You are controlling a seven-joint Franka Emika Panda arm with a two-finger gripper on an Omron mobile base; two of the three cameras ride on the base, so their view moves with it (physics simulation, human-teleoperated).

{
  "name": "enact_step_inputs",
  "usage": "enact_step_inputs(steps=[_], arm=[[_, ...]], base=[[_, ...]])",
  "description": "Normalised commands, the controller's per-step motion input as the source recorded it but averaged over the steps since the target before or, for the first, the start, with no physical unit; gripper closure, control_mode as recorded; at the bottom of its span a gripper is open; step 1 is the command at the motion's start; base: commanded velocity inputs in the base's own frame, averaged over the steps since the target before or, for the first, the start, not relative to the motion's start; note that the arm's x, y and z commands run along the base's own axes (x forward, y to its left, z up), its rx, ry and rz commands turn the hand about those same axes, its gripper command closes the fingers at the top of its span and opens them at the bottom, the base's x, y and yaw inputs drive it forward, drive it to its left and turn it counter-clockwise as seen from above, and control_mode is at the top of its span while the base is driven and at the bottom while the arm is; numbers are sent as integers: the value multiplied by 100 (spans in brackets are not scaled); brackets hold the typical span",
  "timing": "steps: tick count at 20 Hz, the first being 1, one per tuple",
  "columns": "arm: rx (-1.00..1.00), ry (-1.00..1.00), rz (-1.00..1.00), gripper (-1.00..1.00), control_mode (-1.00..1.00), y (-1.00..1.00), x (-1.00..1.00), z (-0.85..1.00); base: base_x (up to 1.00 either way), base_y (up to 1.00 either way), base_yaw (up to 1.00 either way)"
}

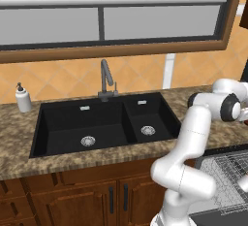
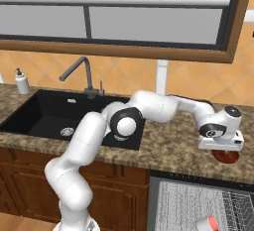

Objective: Pick up the cup and bowl from the counter, place them in the dishwasher, and close the dishwasher door.

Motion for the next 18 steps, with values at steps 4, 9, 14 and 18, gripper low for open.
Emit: enact_step_inputs(steps=[4, 9, 14, 18], arm=[[2, 1, 0, -100, -100, -10, 9, -25], [2, 0, 0, -100, -100, 16, 0, -34], [0, 0, 0, -100, -100, 35, 0, -14], [0, 0, 0, -100, -100, 15, 0, -6]], base=[[0, 0, 0], [0, 0, 0], [0, 0, 0], [0, 0, 0]])
